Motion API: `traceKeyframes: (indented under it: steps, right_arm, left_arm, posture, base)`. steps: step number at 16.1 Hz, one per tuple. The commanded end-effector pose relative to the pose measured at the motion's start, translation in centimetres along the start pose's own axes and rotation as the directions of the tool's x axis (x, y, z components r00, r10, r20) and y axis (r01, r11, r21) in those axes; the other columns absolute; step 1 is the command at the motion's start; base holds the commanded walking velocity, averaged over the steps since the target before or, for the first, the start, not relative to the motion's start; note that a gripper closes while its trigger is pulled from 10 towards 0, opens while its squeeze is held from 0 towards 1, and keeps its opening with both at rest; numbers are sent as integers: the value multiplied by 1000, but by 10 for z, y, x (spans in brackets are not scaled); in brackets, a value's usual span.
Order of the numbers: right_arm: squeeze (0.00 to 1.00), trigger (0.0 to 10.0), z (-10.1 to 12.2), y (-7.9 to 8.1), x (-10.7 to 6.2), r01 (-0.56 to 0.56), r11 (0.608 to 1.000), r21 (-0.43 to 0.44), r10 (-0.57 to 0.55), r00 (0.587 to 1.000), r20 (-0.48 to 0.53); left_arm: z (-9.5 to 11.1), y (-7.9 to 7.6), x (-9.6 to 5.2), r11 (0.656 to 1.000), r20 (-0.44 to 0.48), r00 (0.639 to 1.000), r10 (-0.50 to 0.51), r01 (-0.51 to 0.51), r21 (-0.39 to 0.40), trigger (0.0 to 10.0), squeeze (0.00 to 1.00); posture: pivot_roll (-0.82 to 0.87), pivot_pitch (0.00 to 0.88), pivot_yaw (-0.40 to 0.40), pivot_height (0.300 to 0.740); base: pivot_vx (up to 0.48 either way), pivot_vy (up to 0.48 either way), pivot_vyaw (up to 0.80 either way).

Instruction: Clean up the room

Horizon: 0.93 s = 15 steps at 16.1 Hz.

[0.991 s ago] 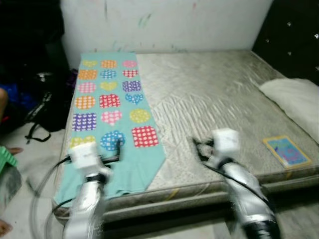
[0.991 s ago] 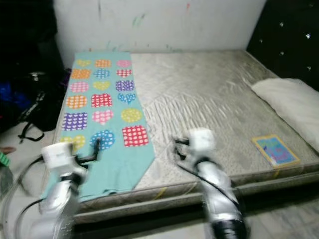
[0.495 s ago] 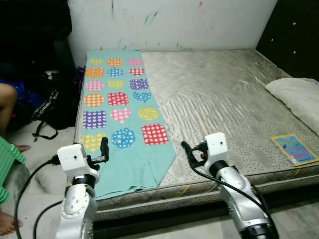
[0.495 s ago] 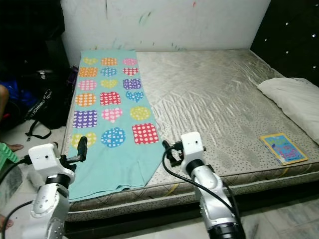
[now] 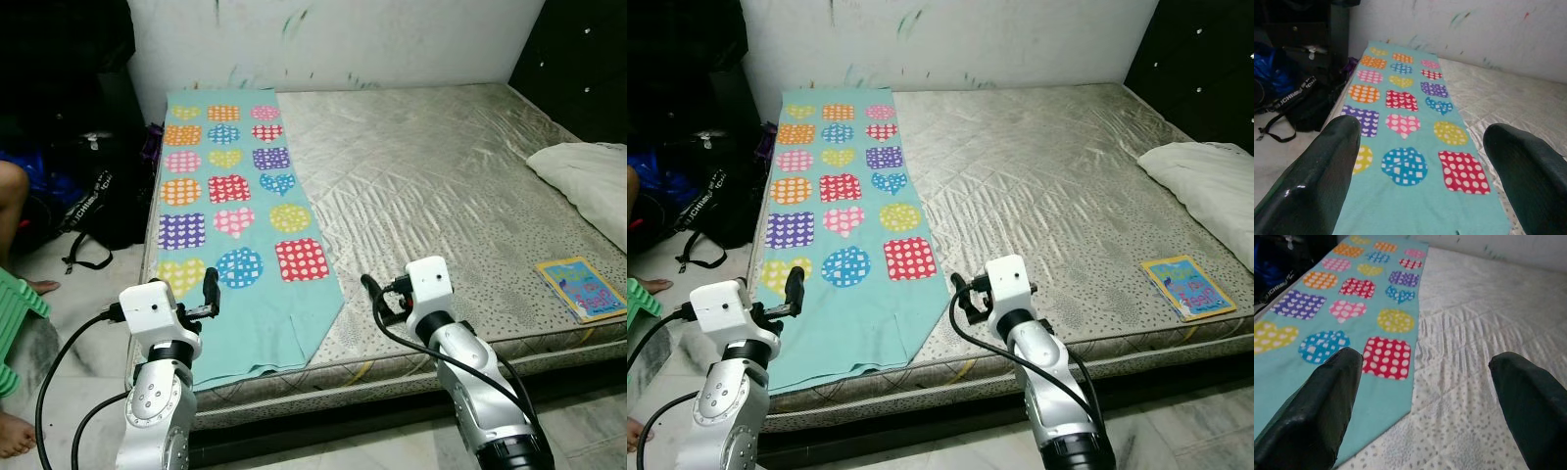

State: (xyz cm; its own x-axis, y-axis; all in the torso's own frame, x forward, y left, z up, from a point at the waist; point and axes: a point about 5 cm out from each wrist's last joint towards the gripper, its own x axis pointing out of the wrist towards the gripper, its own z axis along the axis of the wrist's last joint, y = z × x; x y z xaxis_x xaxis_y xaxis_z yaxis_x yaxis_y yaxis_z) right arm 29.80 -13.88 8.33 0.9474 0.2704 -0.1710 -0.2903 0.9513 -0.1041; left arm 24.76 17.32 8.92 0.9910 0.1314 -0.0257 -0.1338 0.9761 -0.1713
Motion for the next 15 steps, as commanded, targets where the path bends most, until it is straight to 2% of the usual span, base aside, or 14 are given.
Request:
traceKeyframes:
  steps: [1, 6, 8, 13, 15]
  right_arm:
    - [0, 10000, 3, -2, 3, 21, 999, -40, -21, 1000, 6]
    - [0, 10000, 7, -6, 7, 68, 995, -72, -67, 998, 15]
    - [0, 10000, 6, -8, 7, 84, 996, -39, -84, 996, 10]
    - [0, 10000, 1, -8, 8, 103, 993, -53, -104, 995, -11]
    - [0, 10000, -10, 2, 12, 48, 994, -95, -57, 994, -94]
  left_arm:
    - [0, -2, 1, 1000, -4, 1000, 0, 0, 12, 10000, 0]
    - [2, -5, 4, 1000, 1, 1000, -12, 12, 9, 10000, 0]
    - [2, -5, 5, 1000, 0, 1000, -17, 17, 7, 10000, 0]
    - [1, -6, 5, 1000, -7, 1000, -20, 20, 6, 10000, 0]
    - [-6, 3, 0, 1000, -39, 999, 30, -30, -3, 10000, 0]
  posture:
    - [-29, 0, -35, 740]
    - [-30, 0, -30, 740]
    - [-29, 0, -29, 740]
    - [-27, 0, -29, 740]
    - [-7, 0, -54, 740]
  base:
    - [0, 0, 0]
    - [0, 0, 754]
    - [0, 0, 0]
    - [0, 0, 0]
    - [0, 0, 0]
